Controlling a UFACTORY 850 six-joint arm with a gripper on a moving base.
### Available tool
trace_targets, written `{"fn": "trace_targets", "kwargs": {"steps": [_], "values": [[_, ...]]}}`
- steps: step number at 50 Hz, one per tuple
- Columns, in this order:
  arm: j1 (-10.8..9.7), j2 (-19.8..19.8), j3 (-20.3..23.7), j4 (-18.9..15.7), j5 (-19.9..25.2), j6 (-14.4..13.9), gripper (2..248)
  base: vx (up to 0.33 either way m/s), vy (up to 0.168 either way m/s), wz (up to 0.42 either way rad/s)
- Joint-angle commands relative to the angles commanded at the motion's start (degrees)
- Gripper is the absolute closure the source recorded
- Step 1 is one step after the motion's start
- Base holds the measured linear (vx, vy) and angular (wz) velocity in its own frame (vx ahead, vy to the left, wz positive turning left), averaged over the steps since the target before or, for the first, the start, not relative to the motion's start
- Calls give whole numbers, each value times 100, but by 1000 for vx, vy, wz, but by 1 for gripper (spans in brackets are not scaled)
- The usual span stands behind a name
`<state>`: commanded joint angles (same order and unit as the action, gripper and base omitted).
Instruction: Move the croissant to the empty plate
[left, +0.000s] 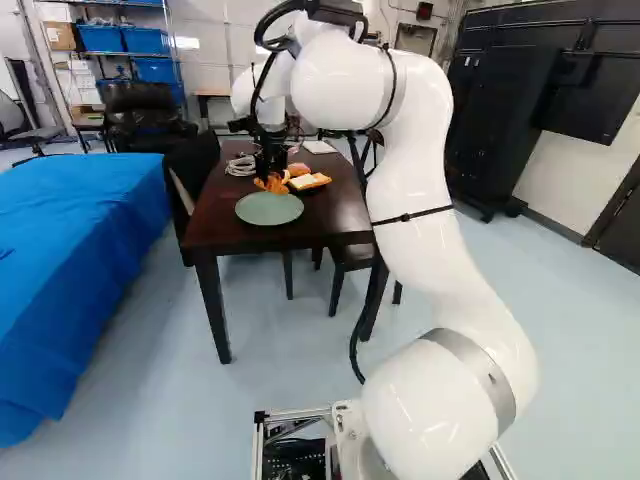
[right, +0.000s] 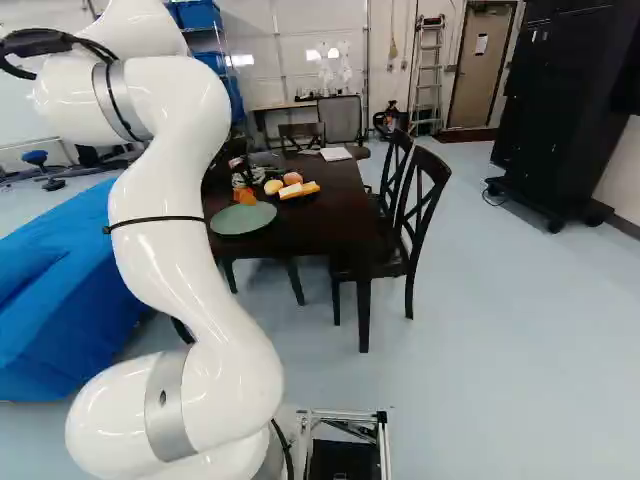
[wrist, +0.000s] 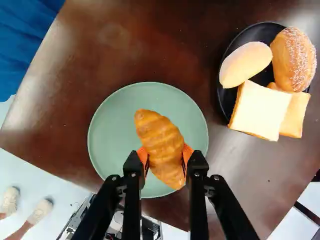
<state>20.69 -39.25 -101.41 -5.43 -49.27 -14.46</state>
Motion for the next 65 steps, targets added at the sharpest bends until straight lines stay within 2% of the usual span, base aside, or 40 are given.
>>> {"fn": "trace_targets", "kwargs": {"steps": [37, 65], "values": [[28, -540, -155, 0, 0, 0, 156, 0, 0, 0], [28, -540, -155, 0, 0, 0, 156, 0, 0, 0]]}}
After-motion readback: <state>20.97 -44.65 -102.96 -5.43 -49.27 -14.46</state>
